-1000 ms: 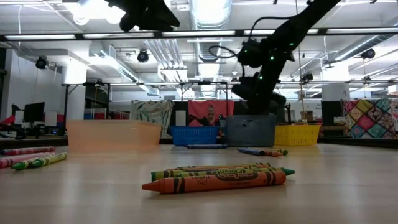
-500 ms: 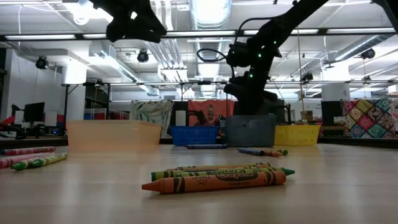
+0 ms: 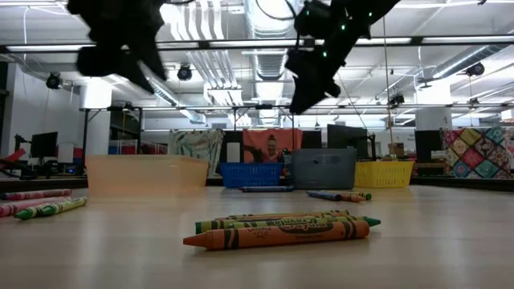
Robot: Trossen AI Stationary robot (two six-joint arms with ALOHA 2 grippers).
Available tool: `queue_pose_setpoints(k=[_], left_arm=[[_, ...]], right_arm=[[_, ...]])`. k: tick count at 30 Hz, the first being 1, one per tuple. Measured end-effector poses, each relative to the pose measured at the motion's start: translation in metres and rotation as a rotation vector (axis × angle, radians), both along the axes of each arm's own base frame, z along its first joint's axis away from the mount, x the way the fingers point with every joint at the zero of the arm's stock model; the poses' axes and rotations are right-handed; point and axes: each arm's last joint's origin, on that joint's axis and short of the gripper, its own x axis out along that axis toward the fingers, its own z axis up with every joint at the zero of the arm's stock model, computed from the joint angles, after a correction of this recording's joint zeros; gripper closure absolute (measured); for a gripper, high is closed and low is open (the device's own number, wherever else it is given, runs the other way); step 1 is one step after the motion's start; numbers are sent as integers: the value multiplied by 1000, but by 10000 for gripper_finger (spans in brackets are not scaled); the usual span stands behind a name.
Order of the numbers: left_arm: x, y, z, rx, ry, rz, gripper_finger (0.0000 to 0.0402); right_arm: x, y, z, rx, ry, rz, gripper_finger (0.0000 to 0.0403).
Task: Sort crayons
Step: Put the red crayon into the black bin
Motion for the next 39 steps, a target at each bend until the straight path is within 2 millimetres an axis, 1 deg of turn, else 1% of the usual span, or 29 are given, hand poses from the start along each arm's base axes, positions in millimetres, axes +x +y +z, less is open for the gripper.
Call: queue_pose_setpoints(k=[2,5,10,15,19,21,24,28,30,33,36,39], left_arm=[[-5,-4,-9,-54,92,46,249],[-12,-9,-23,-122,256,126,249],[-18,-12,-44,-139,508,244,249],[-13,-13,-58,-114,615,268,249],[-16,-13,-60,-114,680,232,249],[-18,-12,-56,-113,676,207,249],[-23,-7,-46,-127,632,167,249],[-30,5,-31,-151,566,150,256],[-33,13,-26,-175,544,146,262],[-36,20,-23,-260,544,117,274],[-35,20,-21,-318,529,-4,285],[-22,16,-18,-347,403,-202,293]], right_arm=[[2,7,6,-26,-28,34,275],[5,13,8,-44,-31,68,274],[6,14,7,-50,-24,83,271],[7,14,3,-44,-11,82,275],[6,14,2,-41,8,88,278],[4,15,2,-39,27,94,277],[2,16,2,-56,53,122,274],[-1,15,-6,-73,93,153,274],[-2,11,-8,-78,99,152,277],[-6,0,-9,-93,79,121,279],[-9,-10,-8,-91,53,78,280],[-12,-13,-7,-81,44,55,280]])
